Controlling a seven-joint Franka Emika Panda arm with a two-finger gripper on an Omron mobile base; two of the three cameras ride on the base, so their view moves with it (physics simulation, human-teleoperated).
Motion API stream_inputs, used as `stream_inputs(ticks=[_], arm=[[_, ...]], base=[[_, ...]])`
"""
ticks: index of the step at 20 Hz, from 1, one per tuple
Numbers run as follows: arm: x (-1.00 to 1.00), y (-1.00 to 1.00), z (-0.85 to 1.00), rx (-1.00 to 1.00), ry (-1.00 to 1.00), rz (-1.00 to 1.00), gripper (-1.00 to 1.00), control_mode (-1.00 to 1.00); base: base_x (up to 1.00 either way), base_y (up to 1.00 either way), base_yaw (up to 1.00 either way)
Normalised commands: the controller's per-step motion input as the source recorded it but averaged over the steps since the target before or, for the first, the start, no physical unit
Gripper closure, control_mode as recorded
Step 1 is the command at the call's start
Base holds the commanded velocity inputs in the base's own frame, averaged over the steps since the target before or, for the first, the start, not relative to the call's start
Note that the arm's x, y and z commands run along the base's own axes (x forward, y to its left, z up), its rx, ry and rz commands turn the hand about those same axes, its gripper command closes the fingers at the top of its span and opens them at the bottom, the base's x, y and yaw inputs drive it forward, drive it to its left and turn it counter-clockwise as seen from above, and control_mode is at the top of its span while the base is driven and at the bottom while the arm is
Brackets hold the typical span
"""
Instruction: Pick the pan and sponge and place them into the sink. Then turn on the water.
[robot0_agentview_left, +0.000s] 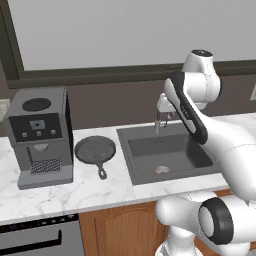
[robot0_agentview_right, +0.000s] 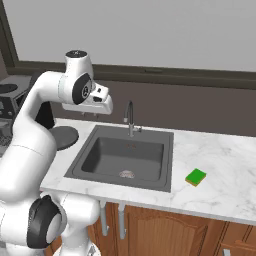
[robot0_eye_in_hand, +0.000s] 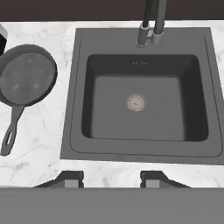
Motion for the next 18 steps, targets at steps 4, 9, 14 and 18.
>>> stream_inputs(ticks=[4, 9, 14, 18], arm=[[-0.06, 0.12, 0.00, 0.00, 0.00, 0.00, -1.00, -1.00], [-0.21, 0.11, 0.00, 0.00, -0.02, 0.00, -1.00, -1.00], [-0.26, -0.04, 0.03, 0.00, -0.01, 0.00, -1.00, -1.00], [-0.25, -0.15, 0.09, 0.00, 0.01, 0.00, -1.00, -1.00]], base=[[0.00, 0.00, 0.00], [0.00, 0.00, 0.00], [0.00, 0.00, 0.00], [0.00, 0.00, 0.00]])
